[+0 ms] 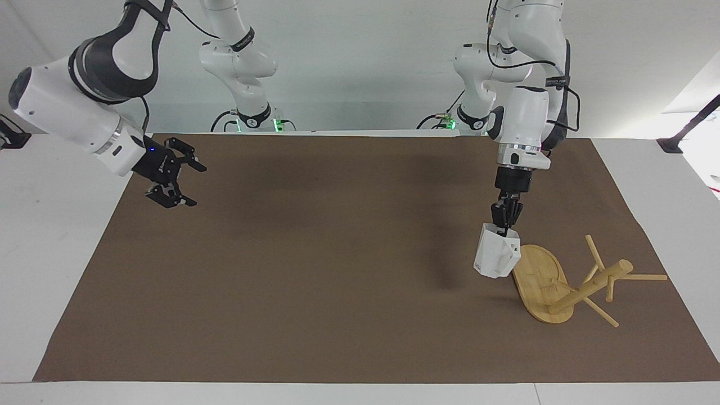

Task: Hang cup on rack
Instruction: 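Carry the cup to the rack with the left gripper while the right withdraws, then lower the cup handle onto a rack peg with the left gripper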

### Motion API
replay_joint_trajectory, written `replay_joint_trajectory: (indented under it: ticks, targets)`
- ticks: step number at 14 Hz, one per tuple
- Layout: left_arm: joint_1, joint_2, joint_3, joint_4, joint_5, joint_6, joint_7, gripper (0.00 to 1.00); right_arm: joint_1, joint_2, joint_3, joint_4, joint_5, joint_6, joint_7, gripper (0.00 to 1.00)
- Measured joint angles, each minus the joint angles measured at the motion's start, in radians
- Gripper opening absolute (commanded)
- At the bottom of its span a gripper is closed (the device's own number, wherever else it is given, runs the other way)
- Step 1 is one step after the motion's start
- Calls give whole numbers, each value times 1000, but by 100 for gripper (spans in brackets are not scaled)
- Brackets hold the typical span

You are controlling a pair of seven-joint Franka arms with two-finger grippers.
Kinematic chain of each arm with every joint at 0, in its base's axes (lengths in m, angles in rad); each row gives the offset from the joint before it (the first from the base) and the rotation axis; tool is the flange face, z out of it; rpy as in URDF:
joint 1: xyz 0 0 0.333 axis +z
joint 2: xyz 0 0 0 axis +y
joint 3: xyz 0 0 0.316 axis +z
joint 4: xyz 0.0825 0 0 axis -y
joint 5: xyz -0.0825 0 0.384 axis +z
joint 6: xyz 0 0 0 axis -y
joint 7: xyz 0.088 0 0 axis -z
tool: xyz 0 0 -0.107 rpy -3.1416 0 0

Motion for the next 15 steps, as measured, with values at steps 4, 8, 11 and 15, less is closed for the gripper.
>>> replay_joint_trajectory:
  ticks: [4,8,11,15]
  targets:
    - [57,121,-3,25,0,131,-9,0,19,-39,17,121,-209,-73,303,99]
    - [85,185,-4,92,1,131,-9,0,27,-39,17,244,-292,-253,677,99]
    - [85,216,-5,135,1,131,-10,0,28,-39,15,264,-303,-300,960,99]
    - [88,219,-4,147,1,131,-11,0,28,-39,15,267,-310,-309,1207,99]
